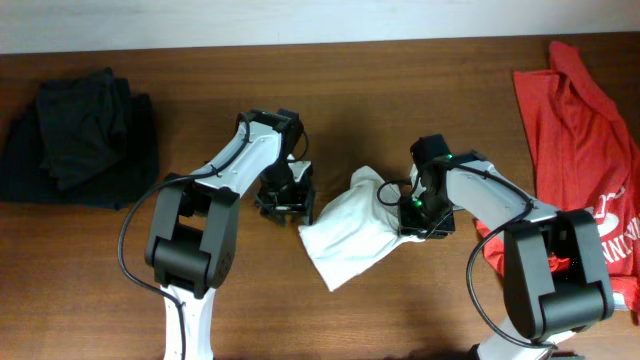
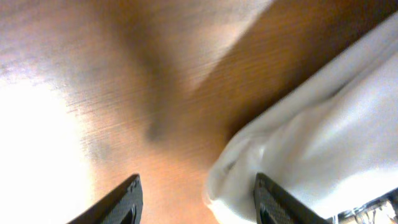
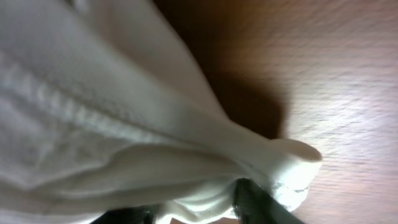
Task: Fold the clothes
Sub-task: 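Grasp the folded white shirt with the left gripper and lift it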
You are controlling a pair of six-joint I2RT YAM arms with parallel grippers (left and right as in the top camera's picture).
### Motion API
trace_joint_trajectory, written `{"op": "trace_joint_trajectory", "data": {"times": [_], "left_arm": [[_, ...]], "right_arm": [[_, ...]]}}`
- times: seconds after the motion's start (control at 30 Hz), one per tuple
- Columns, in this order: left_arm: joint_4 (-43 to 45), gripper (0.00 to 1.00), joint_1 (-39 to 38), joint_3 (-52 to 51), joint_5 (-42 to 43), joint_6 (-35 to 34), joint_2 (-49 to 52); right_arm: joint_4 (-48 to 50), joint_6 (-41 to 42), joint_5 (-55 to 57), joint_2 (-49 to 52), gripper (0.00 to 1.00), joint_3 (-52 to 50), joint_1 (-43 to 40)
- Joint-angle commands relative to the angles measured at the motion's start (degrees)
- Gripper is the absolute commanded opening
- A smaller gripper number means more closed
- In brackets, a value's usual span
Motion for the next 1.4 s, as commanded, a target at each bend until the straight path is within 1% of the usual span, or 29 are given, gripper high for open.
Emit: {"op": "trace_joint_trajectory", "data": {"times": [0.0, 0.03, 0.1, 0.17, 0.27, 0.3, 0.33, 0.43, 0.47, 0.5, 0.53, 0.6, 0.67, 0.77, 0.83, 1.03, 1.1, 1.13, 1.17, 1.23, 1.27, 1.3, 1.37], "left_arm": [[-4.09, 0.56, -0.39, -0.07, 0.68, 0.37, 0.28], [-4.46, 0.54, -0.57, -0.07, 0.68, 0.37, 0.28], [-3.98, 0.53, -0.66, -0.07, 0.72, 0.42, 0.11], [-1.97, 0.53, -0.55, 0.26, 0.94, 0.79, -0.17], [2.03, 0.54, 0.59, 3.65, 1.95, 0.79, -0.24], [3.69, 0.56, 1.20, 5.25, 2.95, 0.81, -0.24], [7.72, 0.59, 2.21, 7.93, 6.19, 1.88, -0.24], [16.81, 0.71, 2.93, 10.25, 13.88, 5.33, -0.24], [20.59, 0.77, 2.93, 10.25, 15.26, 5.64, -0.24], [22.45, 0.81, 2.82, 10.23, 15.34, 5.77, -0.17], [23.91, 0.83, 2.62, 10.23, 15.43, 5.77, 0.22], [25.44, 0.84, 2.23, 10.23, 17.77, 6.69, 1.07], [27.04, 0.84, 1.77, 10.23, 22.01, 7.61, 2.69], [29.64, 0.84, 0.92, 10.23, 28.89, 7.65, 6.19], [30.53, 0.84, 0.09, 10.23, 31.45, 7.63, 8.28], [30.45, 0.83, -5.03, 10.23, 34.42, 7.63, 13.44], [30.91, 0.75, -7.10, 10.23, 34.71, 7.67, 13.53], [31.76, 0.66, -7.82, 10.27, 34.73, 7.65, 13.51], [32.44, 0.54, -8.26, 10.49, 34.73, 7.65, 13.51], [33.92, 0.35, -8.52, 10.62, 34.71, 7.65, 13.51], [34.53, 0.12, -8.52, 10.75, 34.71, 7.63, 13.51], [34.62, 0.01, -8.44, 11.13, 34.18, 7.63, 13.49], [33.90, 0.01, -8.00, 12.04, 31.69, 7.65, 13.31]], "right_arm": [[4.87, 0.46, 14.29, 1.14, 0.56, 1.55, -4.15], [5.07, -0.44, 14.27, 1.14, 0.56, 3.41, -4.98], [3.98, -2.43, 14.23, 1.07, 0.58, 6.99, -5.79], [-0.42, -4.96, 14.27, 1.07, 0.60, 12.76, -5.97], [-8.00, -5.09, 14.27, 1.07, 0.60, 20.61, -5.90], [-10.36, -5.09, 14.27, 1.07, 0.61, 22.80, -5.92], [-14.86, -5.07, 14.27, 1.07, 0.61, 26.84, -5.90], [-20.04, -5.07, 14.23, 1.07, 0.63, 31.63, -5.92], [-21.99, -5.07, 14.21, 1.07, 0.64, 33.46, -5.92], [-23.67, -5.09, 14.05, 1.07, 0.64, 34.86, -5.92], [-25.05, -5.09, 14.01, 1.07, 0.64, 36.11, -5.92], [-28.11, -5.11, 14.03, 1.07, 0.64, 38.88, -5.92], [-30.38, -5.09, 14.01, 0.96, 0.64, 41.13, -5.92], [-34.40, -5.14, 14.05, 0.74, 0.65, 45.09, -5.92], [-35.93, -5.44, 14.10, 0.70, 0.65, 46.56, -5.92], [-37.99, -5.97, 14.08, 0.33, 0.65, 47.84, -5.92], [-38.05, -5.97, 14.08, 0.33, 0.65, 47.84, -5.92], [-38.07, -5.99, 14.08, 0.33, 0.65, 47.84, -5.92], [-38.07, -6.03, 14.08, 0.33, 0.65, 47.84, -5.92], [-38.23, -6.49, 14.16, 0.33, 0.65, 47.84, -5.95], [-38.40, -7.02, 14.23, 0.33, 0.65, 47.84, -6.16], [-38.56, -7.15, 14.32, 0.33, 0.65, 47.84, -6.38], [-38.64, -7.50, 14.32, 0.33, 0.65, 47.84, -7.30]]}}
